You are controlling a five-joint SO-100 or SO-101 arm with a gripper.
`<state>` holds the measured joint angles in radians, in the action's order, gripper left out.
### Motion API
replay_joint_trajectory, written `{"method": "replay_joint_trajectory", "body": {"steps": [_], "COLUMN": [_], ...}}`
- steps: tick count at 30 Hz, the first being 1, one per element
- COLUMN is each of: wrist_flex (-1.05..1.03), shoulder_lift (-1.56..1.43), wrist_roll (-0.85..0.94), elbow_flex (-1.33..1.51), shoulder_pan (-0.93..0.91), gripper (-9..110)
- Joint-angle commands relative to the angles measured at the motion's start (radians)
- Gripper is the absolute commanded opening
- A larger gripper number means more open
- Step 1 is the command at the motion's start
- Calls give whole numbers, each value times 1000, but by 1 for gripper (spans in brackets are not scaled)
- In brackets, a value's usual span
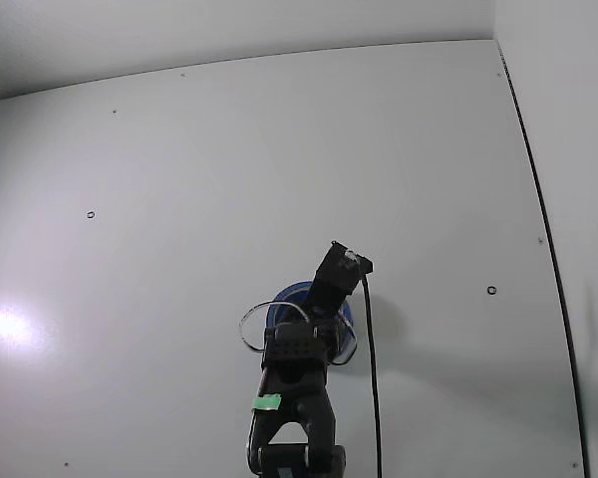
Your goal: Grasp a block and put it in the bin.
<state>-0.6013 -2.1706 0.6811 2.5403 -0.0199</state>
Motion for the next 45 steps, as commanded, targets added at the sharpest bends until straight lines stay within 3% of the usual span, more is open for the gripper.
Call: {"method": "replay_joint_trajectory", "body": {"steps": [1,5,9,21,32,45], "wrist_flex": [26,25,25,9,8,-252], "shoulder_lift": [-83,-239,-477,-1019,-1158,-1124], "wrist_roll": [-5,-49,-225,-946,-965,-962], "elbow_flex": [-12,-2,5,124,658,621], "shoulder_pan": [-2,-5,-6,-8,6,11], "gripper": [26,15,-1,4,-1,0]}}
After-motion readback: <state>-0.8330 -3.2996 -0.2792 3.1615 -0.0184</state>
